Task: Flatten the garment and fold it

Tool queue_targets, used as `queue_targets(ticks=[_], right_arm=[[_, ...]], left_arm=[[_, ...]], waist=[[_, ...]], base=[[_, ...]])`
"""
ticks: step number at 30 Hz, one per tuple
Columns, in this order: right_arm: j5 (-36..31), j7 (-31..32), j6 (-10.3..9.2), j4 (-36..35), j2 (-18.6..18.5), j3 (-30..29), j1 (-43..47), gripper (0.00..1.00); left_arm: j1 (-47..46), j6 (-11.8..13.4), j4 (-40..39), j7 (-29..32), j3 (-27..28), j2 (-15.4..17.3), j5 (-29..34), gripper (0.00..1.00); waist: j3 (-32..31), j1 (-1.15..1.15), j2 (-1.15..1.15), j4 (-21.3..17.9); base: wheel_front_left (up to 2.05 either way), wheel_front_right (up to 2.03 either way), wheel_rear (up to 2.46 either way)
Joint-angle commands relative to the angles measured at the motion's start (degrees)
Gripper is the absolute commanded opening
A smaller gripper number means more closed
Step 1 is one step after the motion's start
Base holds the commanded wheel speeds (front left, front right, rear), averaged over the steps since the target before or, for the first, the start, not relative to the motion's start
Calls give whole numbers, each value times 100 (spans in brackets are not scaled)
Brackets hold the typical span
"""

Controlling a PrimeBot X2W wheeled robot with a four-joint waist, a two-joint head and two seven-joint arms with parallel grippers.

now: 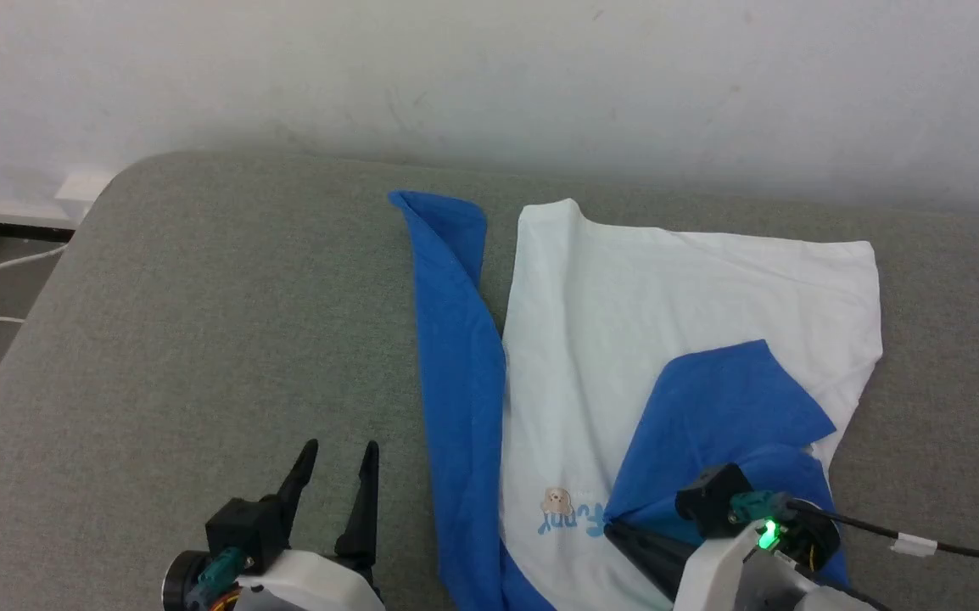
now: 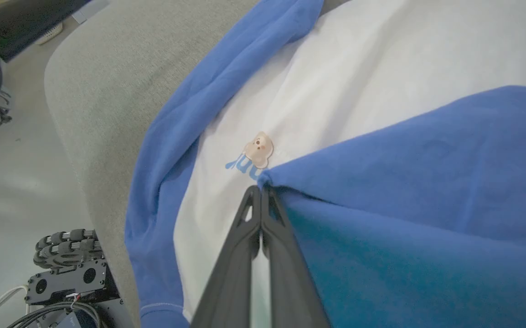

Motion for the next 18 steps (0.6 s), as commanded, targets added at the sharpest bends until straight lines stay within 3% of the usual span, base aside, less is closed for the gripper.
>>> queue_targets(ticks=[1,5,9,18], right_arm=[[40,-112,-11,197,-20,154,-150,100],[221,-337,-11,490,-74,483,-339,100],[400,-591,-11,505,-221,316,-478,100],[313,-159,-11,597,-330,-1418,-299,100]], left_arm=[[-110,-54,31,-33,-25,-38,14,100],[-143,-48,63,-33,-30,-60,5,100],[-127,-36,66,-33,16,-56,8,100],[-27,-49,8,-33,51,-11,37,100]], waist=[[32,0,-1,22],[35,0,-1,2],[-41,0,-1,-116],[-117,0,-1,-384]], base=[[0,0,0],[0,0,0],[0,0,0],[0,0,0]])
